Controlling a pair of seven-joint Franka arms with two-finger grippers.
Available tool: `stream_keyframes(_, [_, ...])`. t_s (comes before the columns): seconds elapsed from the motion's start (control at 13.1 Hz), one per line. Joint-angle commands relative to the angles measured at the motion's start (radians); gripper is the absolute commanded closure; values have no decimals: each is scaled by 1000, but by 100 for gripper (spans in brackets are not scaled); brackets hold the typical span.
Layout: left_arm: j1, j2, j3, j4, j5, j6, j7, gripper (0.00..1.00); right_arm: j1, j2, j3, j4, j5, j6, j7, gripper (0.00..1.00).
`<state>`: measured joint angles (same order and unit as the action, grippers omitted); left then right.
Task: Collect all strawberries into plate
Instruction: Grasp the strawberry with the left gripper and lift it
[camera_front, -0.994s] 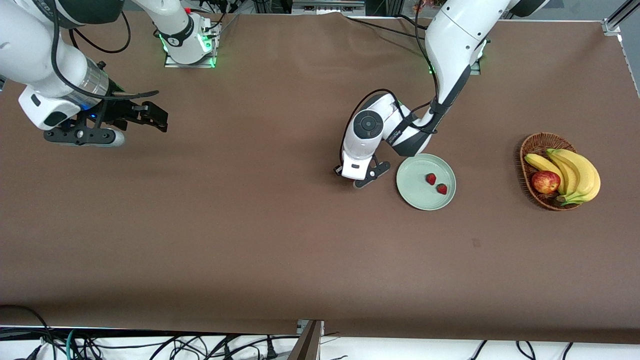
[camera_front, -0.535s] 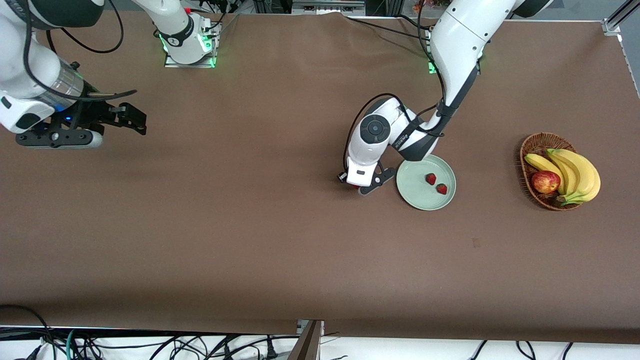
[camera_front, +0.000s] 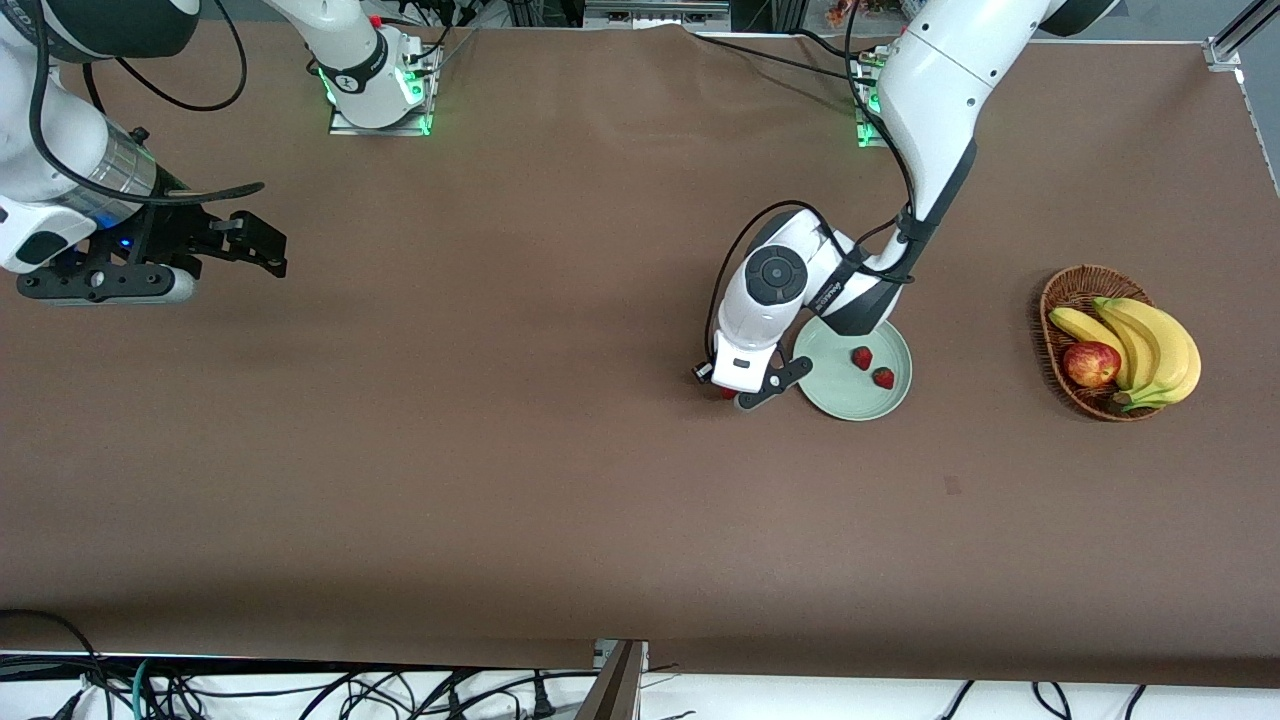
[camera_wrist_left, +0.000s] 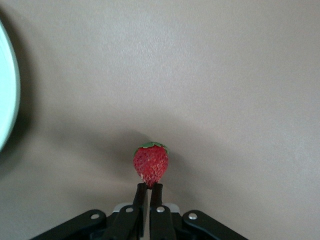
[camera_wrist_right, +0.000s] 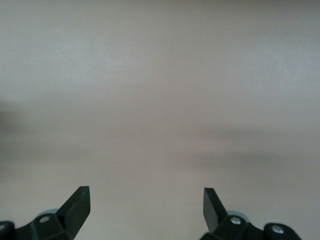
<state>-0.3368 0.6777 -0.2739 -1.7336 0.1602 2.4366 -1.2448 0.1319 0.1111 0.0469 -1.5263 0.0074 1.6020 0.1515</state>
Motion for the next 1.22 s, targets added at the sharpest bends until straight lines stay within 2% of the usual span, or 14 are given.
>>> stream_keyframes(0.0, [33, -23, -2, 11, 36, -7, 44, 100, -6, 16, 5, 31, 5, -13, 14, 0])
stream_keyframes(0.23, [50, -47, -5, 11, 36, -28, 56, 100, -17, 18, 2, 29, 6, -13, 11, 0])
stream_keyframes(0.38, [59, -79, -5, 11, 36, -97, 71, 100, -15, 18, 2, 29, 5, -13, 13, 0])
stream_keyframes(0.46, [70, -99, -7, 11, 36, -155, 102, 100, -17, 19, 2, 29, 5, -13, 8, 0])
stream_keyframes(0.76, [101, -167, -4, 11, 35, -544, 319, 100, -23, 35, 1, 31, -1, -2, 6, 0])
stream_keyframes(0.92, [139, -194, -10, 9, 33, -616, 398, 100, -26, 38, 1, 26, 6, 1, 13, 0])
stream_keyframes(0.99, [140, -195, -10, 11, 24, -616, 413, 77, -41, 47, -1, 26, 8, 2, 10, 0])
stream_keyframes(1.15, [159, -195, -11, 40, 18, -616, 416, 7, -57, 48, -1, 29, 31, 1, 2, 0])
